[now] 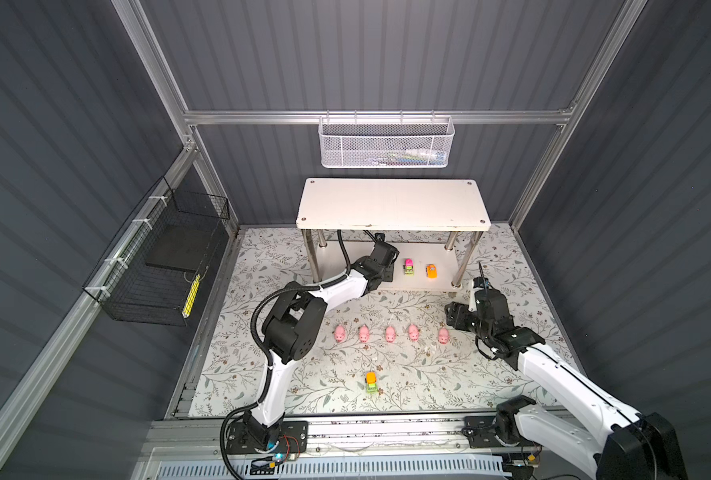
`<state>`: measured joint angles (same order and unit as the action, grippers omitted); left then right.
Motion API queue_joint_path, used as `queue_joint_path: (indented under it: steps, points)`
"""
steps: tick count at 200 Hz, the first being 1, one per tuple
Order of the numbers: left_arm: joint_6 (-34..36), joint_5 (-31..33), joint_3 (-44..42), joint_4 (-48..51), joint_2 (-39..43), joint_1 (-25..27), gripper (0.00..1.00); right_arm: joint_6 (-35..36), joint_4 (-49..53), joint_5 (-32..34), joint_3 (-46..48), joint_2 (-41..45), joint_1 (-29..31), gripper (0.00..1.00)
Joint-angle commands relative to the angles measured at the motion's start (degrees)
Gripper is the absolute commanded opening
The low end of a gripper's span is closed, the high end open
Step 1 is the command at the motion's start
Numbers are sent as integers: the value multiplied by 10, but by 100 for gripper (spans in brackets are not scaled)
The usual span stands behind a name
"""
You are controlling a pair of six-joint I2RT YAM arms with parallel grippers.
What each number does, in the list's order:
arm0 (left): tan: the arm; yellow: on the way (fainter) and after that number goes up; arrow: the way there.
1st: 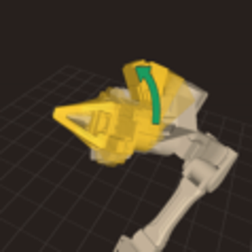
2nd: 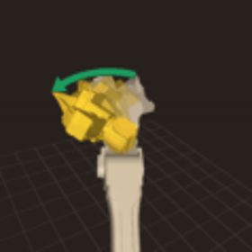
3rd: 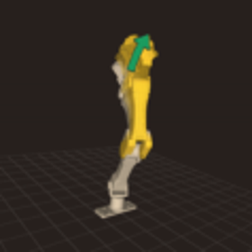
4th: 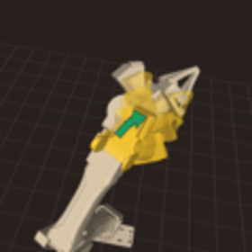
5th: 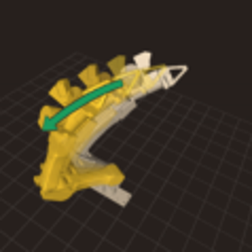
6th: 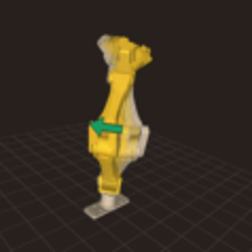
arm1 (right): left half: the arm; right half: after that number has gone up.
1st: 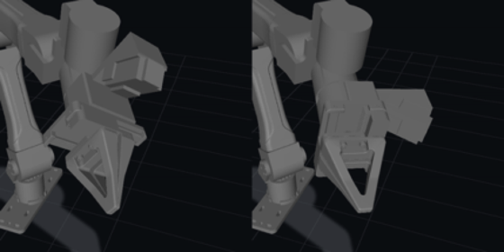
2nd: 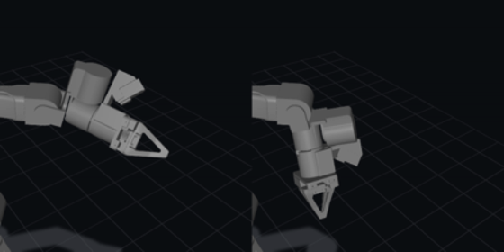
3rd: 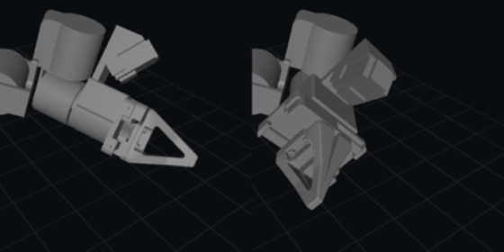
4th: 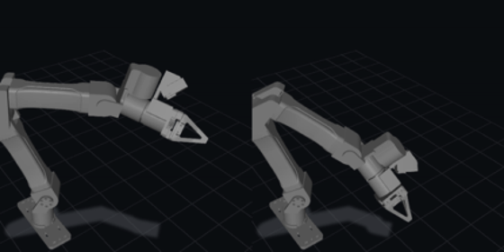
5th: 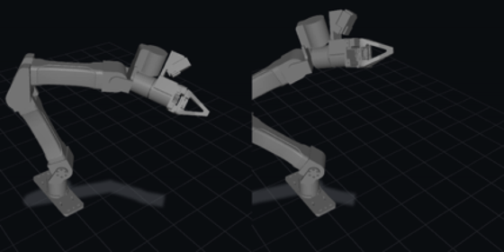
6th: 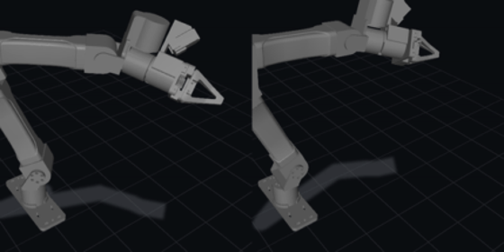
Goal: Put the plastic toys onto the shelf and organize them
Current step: 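Lower the striped car beside the pink-and-green car and open the left gripper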
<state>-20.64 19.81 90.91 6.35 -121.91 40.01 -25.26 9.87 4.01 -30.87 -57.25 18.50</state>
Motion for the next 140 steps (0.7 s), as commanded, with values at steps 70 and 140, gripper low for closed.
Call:
queue_joint_path:
  steps: [70,140]
  points:
    - [-9,-7,-39,-20,54,-4,59,-3,-12,-8,-13,-6,-2,74]
    - [-17,-20,-86,-42,128,-3,67,-5,-17,-10,-14,-15,-3,74]
